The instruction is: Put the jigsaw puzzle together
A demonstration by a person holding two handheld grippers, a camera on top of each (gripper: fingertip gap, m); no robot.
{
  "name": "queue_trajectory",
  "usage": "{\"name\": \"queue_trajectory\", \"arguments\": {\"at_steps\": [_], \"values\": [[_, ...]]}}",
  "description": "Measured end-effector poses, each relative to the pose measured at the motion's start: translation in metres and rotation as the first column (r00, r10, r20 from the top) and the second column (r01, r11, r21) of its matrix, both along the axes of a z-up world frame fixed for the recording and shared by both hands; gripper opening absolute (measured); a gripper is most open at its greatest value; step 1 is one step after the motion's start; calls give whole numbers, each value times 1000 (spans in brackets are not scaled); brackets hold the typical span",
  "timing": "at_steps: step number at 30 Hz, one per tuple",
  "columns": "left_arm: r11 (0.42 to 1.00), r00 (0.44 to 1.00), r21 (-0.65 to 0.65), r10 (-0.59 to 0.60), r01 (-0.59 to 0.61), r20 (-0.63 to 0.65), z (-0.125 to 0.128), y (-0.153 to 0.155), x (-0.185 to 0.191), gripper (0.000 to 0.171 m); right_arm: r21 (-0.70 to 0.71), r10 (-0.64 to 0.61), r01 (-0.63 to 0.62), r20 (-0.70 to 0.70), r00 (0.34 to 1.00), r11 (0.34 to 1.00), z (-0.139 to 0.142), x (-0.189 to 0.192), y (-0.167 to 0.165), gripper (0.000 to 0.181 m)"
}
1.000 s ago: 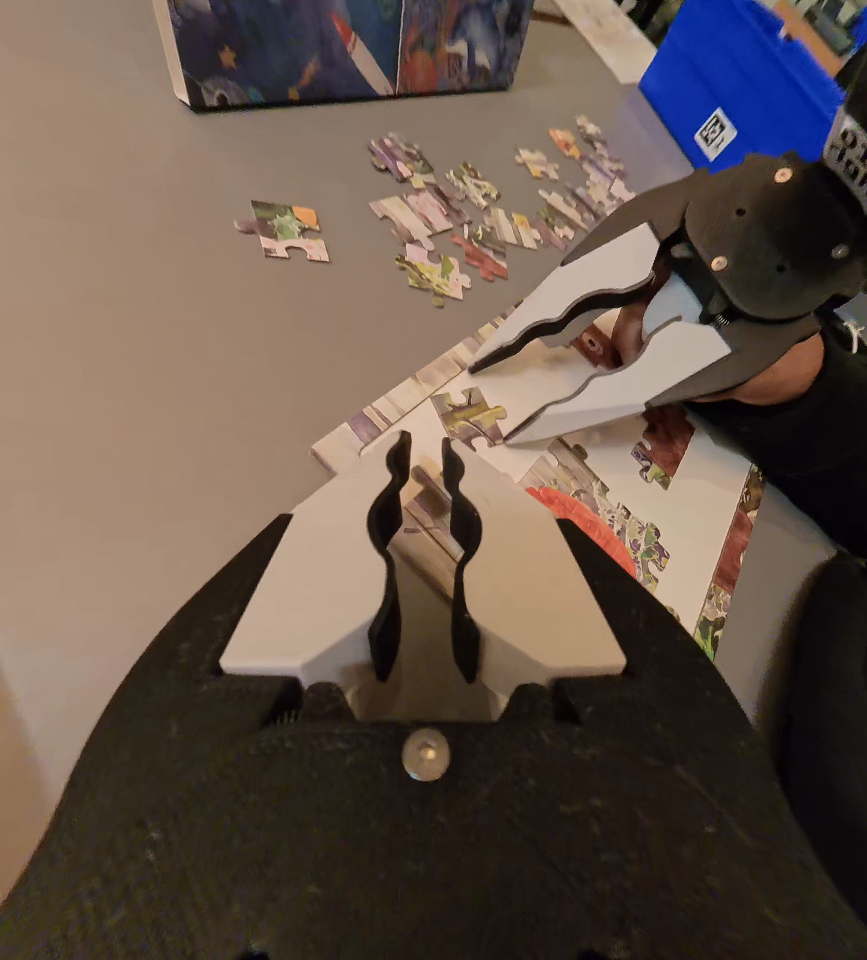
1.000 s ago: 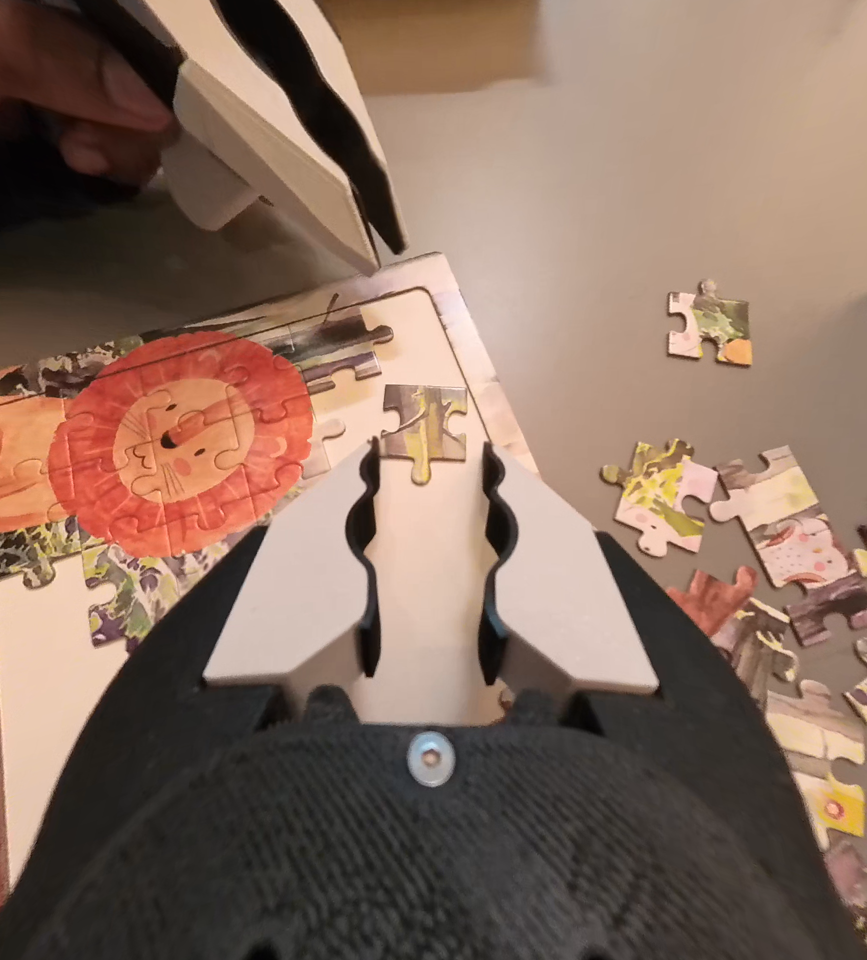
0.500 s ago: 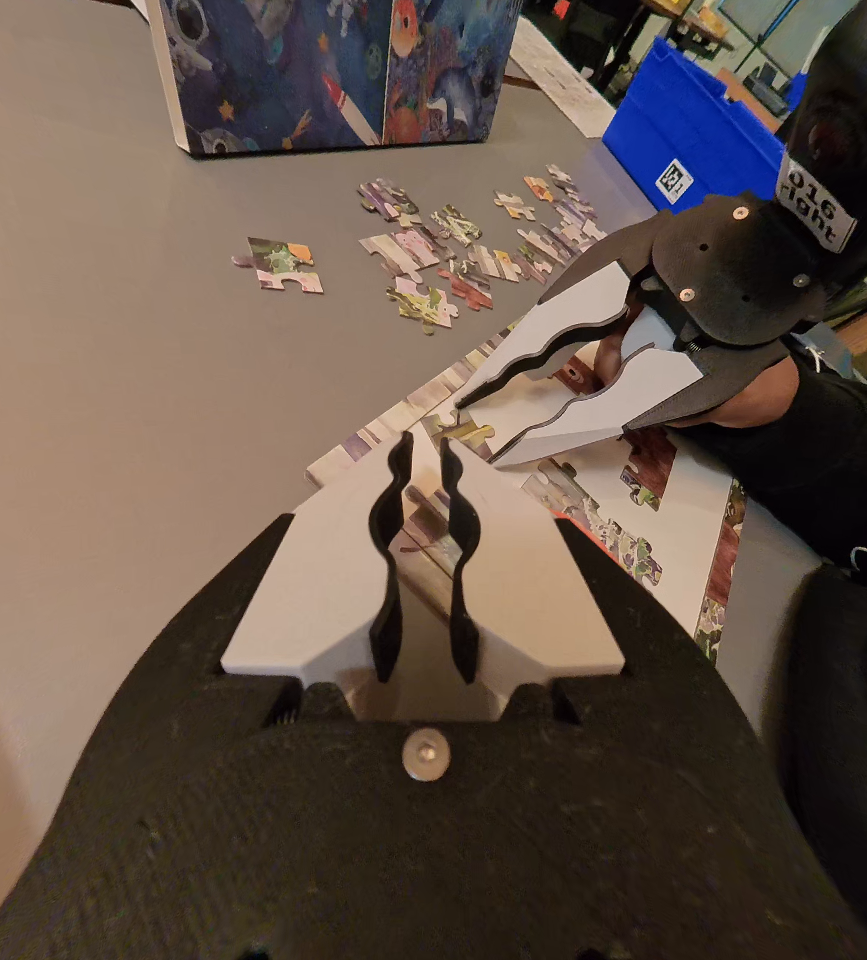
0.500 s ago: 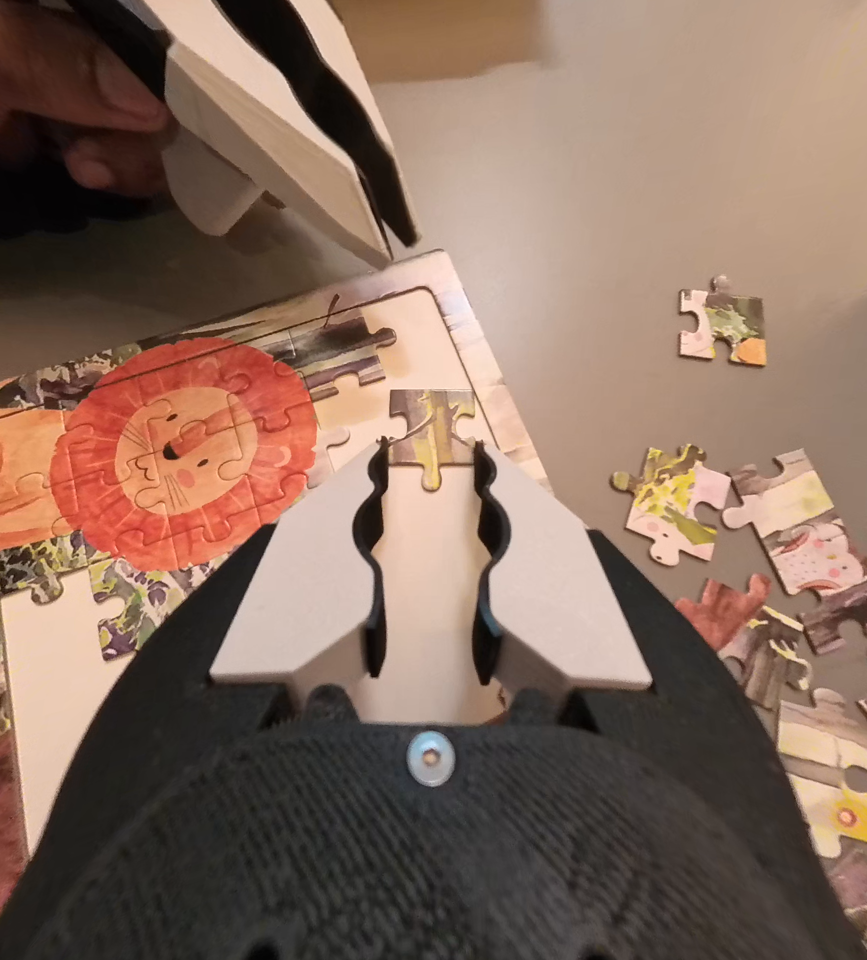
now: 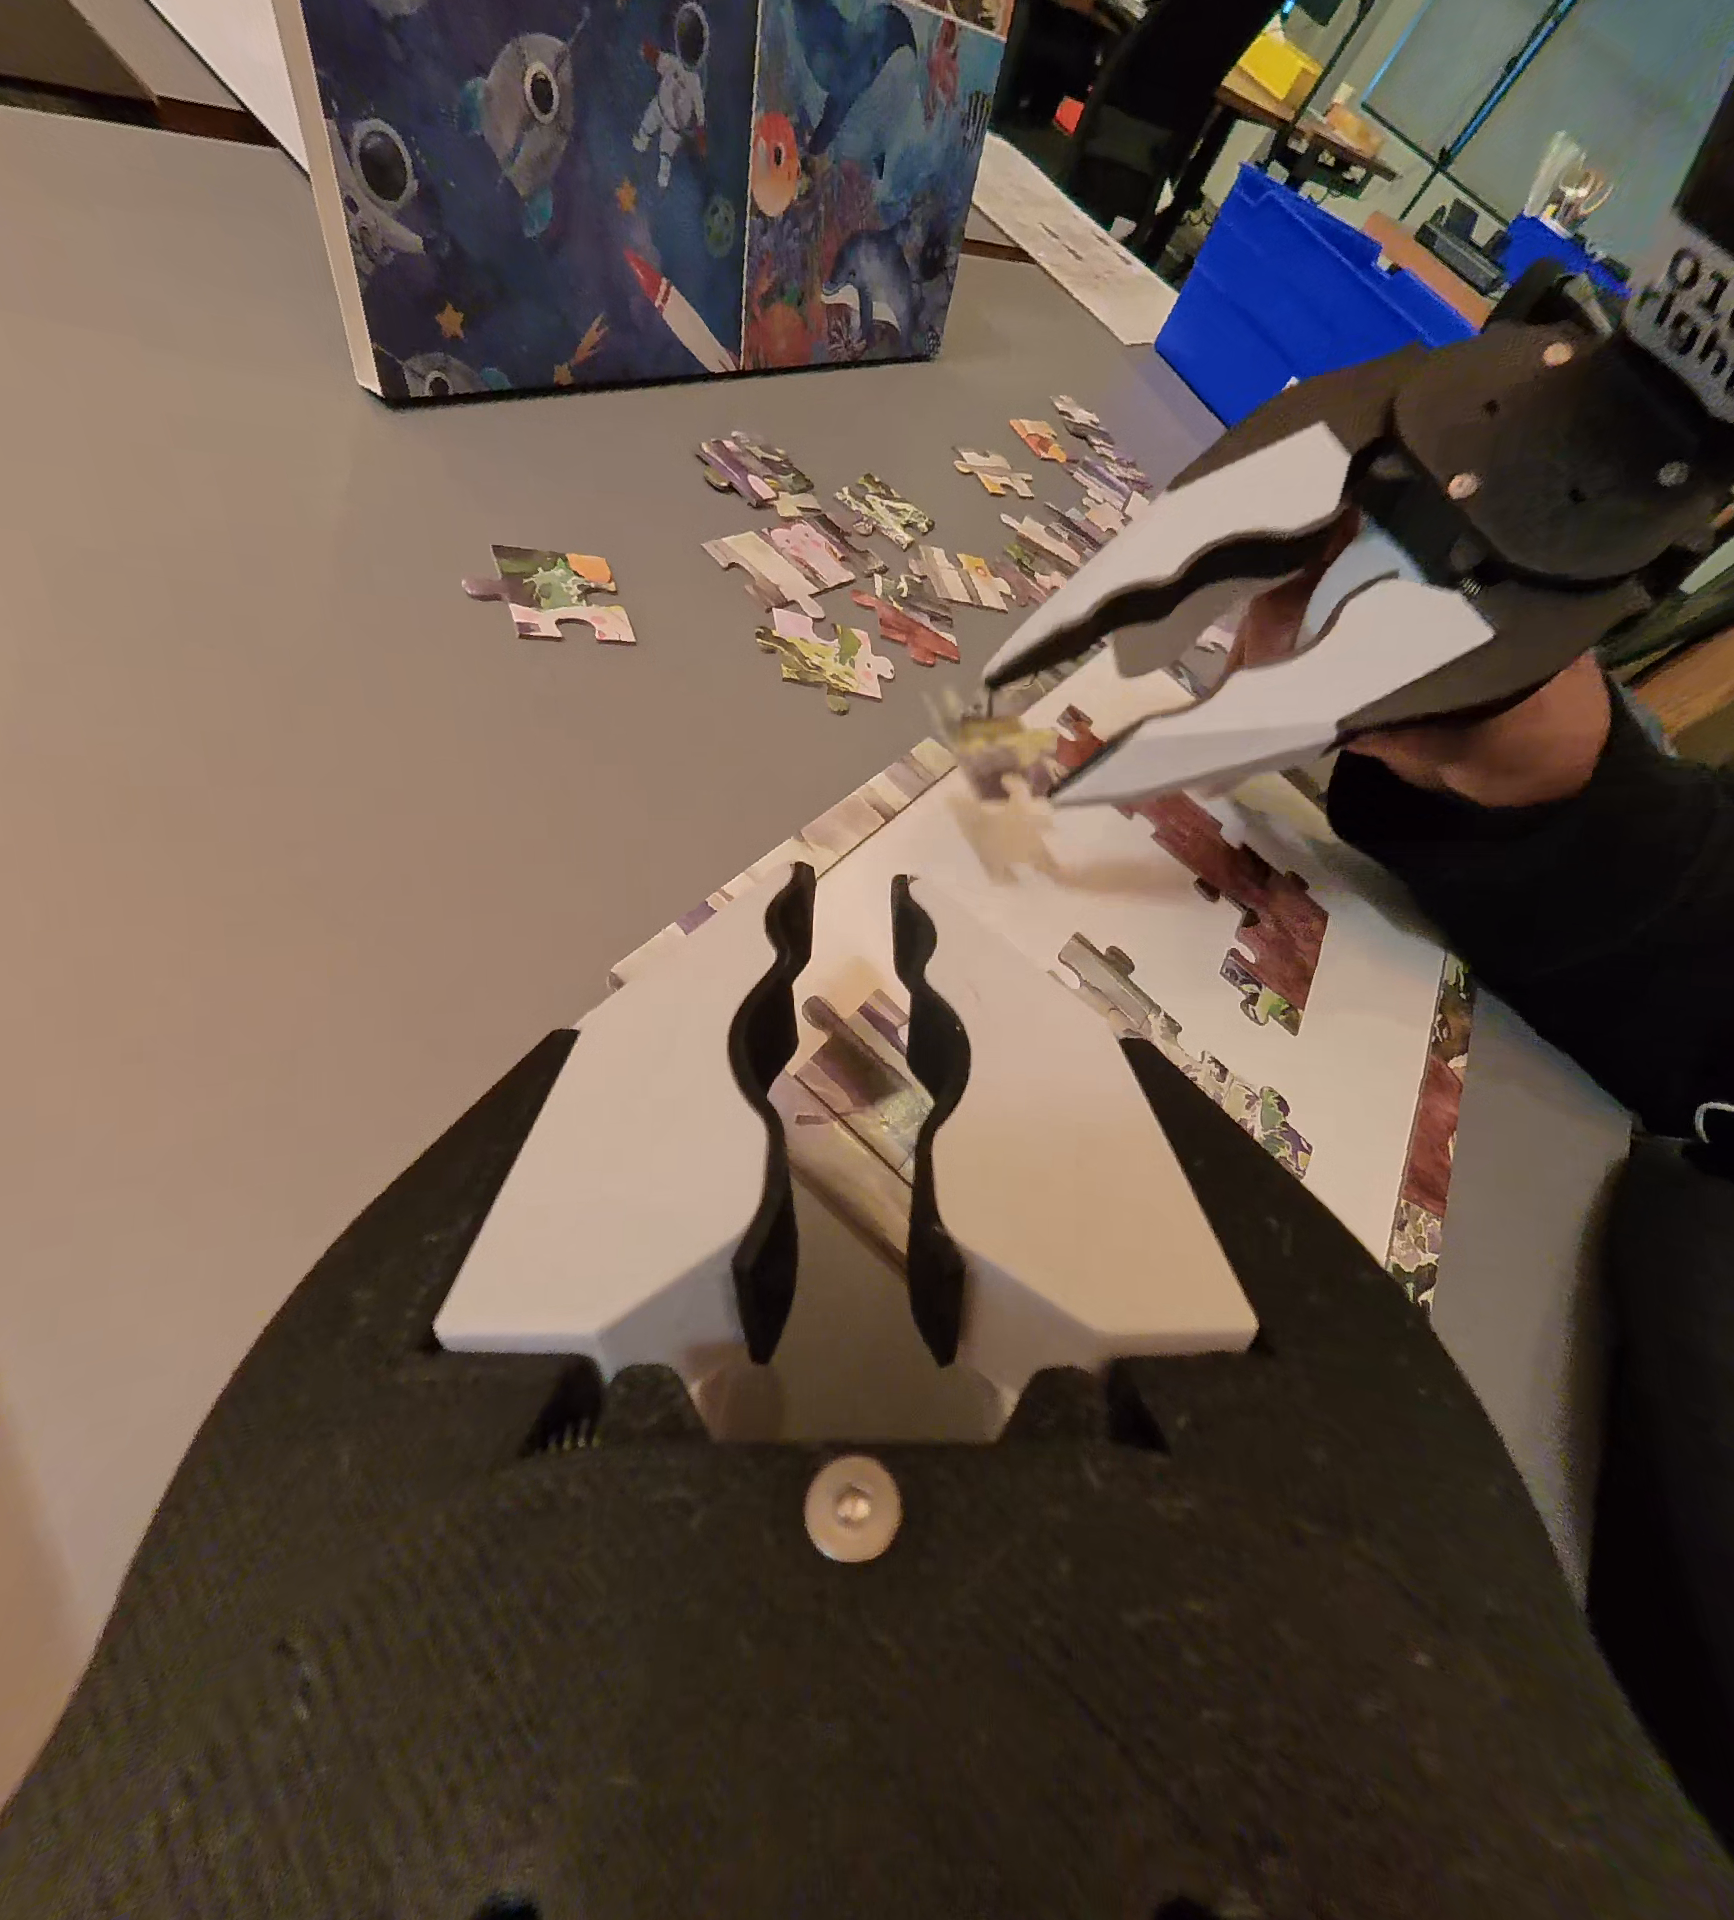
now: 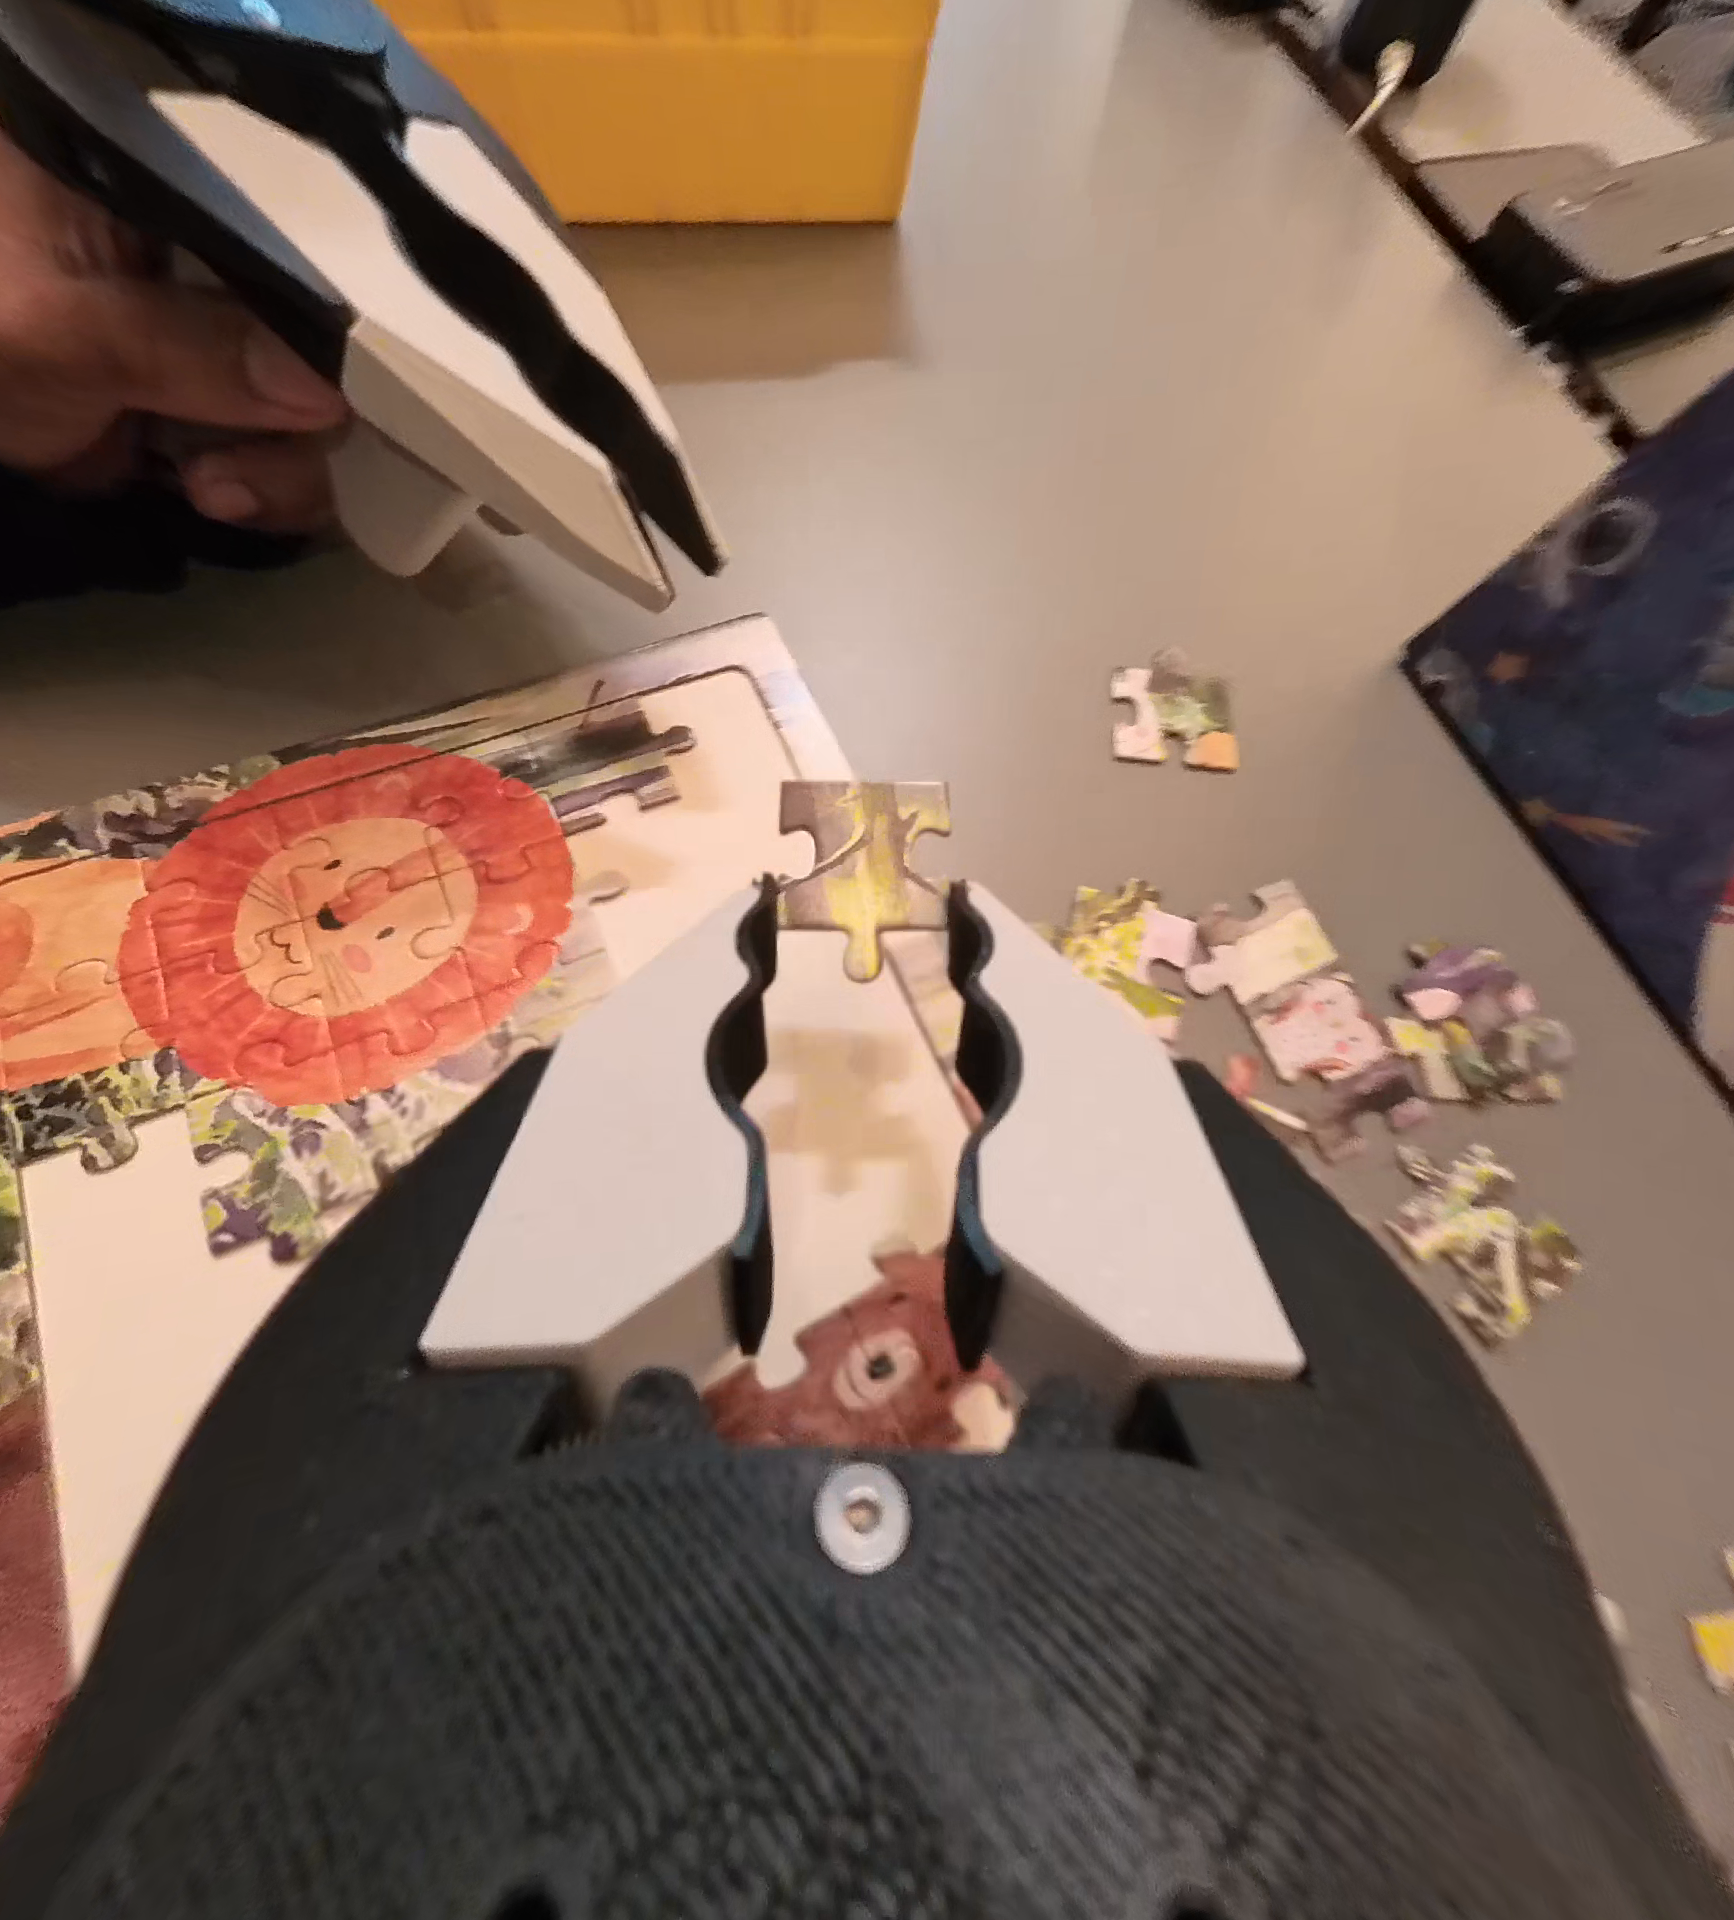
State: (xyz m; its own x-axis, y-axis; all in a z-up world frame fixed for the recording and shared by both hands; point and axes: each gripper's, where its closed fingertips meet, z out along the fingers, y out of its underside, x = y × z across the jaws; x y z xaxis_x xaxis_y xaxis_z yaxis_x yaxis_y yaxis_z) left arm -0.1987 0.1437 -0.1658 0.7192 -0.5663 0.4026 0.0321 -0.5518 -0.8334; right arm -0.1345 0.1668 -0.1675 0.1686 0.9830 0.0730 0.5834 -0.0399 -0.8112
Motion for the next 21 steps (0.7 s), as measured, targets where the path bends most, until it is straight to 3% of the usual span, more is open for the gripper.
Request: {"name": "queue_trajectory", "arguments": {"at_steps": [11, 21], "values": [[1000, 1000, 0, -9, 9, -22, -2, -1, 2, 14, 38, -104, 112, -165, 981, 993, 48, 44, 26, 30], [1000, 1000, -8, -9, 9, -26, -3, 0, 2, 16, 76, -105, 117, -138, 985, 990, 42, 52, 20, 31]]}}
